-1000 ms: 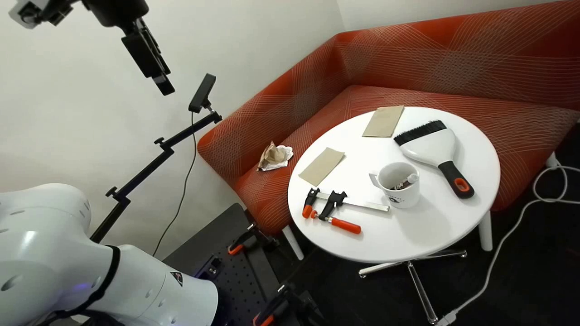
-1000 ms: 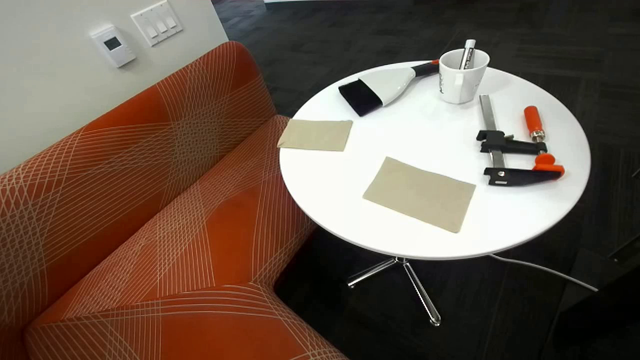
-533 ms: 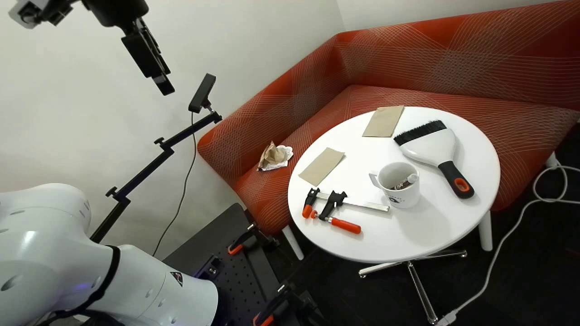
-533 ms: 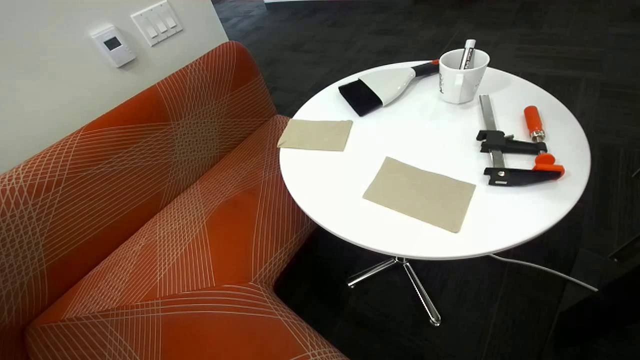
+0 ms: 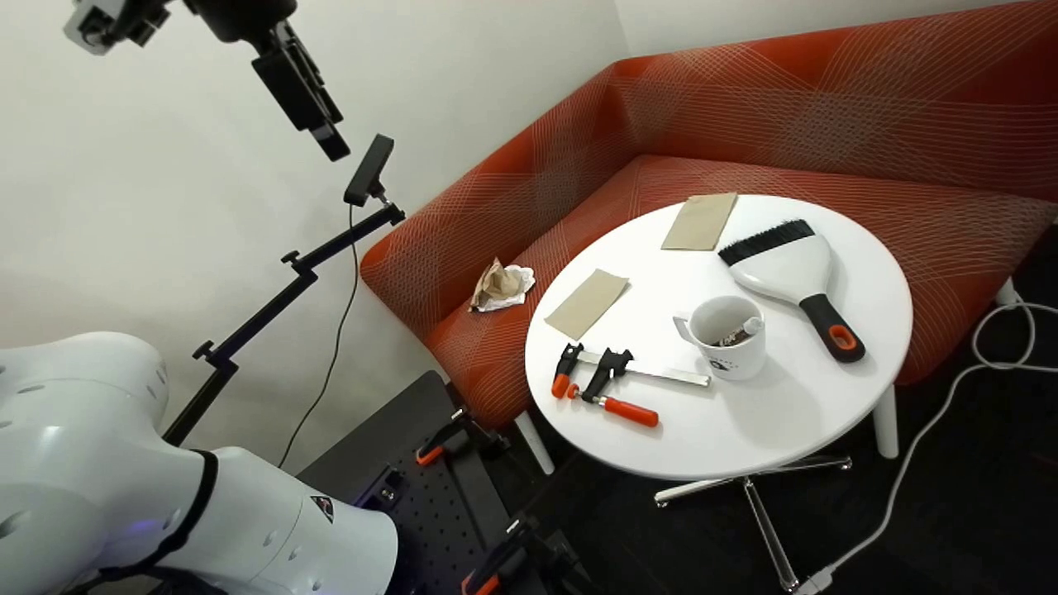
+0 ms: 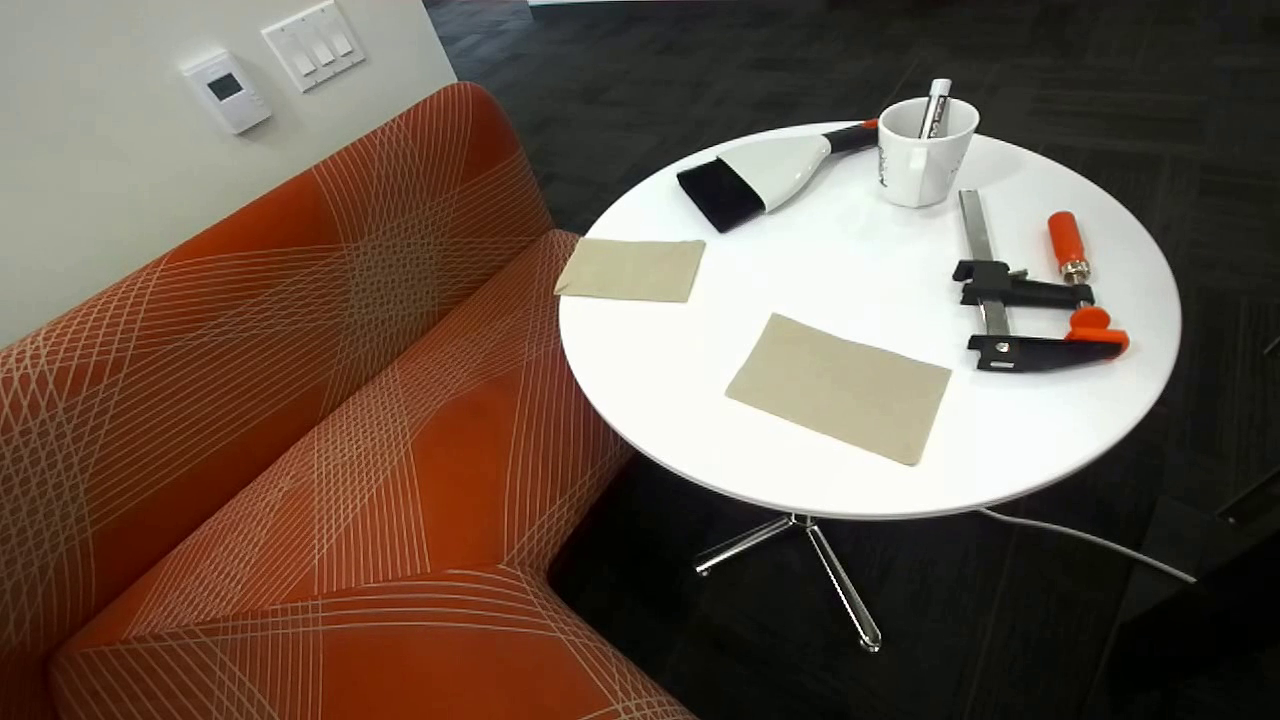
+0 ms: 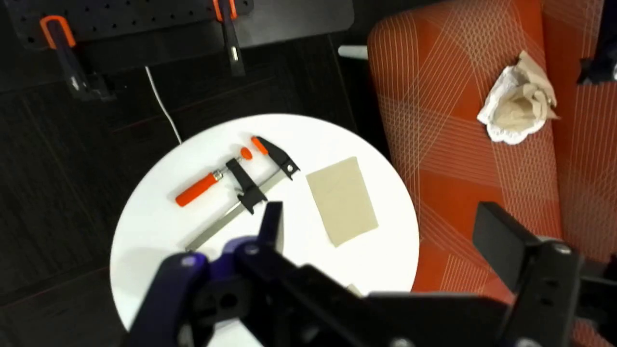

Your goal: Get the black marker from the white mug then put it on the table

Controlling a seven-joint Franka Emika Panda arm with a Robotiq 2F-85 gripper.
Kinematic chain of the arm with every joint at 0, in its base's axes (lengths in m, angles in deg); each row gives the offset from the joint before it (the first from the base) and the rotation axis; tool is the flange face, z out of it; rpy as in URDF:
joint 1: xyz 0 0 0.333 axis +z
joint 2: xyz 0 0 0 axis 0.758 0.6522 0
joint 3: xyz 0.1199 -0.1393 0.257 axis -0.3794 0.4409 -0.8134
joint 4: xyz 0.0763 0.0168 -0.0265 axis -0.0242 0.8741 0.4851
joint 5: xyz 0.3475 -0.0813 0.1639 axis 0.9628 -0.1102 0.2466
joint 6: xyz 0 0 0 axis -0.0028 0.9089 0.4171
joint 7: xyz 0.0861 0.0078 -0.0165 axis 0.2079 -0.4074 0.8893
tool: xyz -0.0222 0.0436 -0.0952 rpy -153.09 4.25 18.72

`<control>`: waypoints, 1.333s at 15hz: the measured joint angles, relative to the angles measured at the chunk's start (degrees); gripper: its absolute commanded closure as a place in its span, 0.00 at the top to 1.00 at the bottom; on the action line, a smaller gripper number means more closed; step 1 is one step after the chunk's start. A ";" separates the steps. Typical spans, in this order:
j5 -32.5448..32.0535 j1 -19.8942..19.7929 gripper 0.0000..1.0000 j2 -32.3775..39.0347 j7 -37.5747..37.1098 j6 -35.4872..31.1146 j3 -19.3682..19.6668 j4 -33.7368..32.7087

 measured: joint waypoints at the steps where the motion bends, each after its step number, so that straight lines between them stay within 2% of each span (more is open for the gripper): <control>1: -0.02 -0.89 1.00 1.10 -1.55 -3.60 -0.70 0.16; 6: -1.86 -5.01 1.00 9.24 -10.78 -20.80 -2.14 0.61; 11: -9.29 -8.70 1.00 18.15 -24.32 -33.81 -2.99 1.52; 15: -19.53 -10.86 1.00 23.54 -39.97 -38.96 -3.46 2.38; 20: -31.06 -11.78 1.00 28.85 -58.19 -39.79 -3.05 2.59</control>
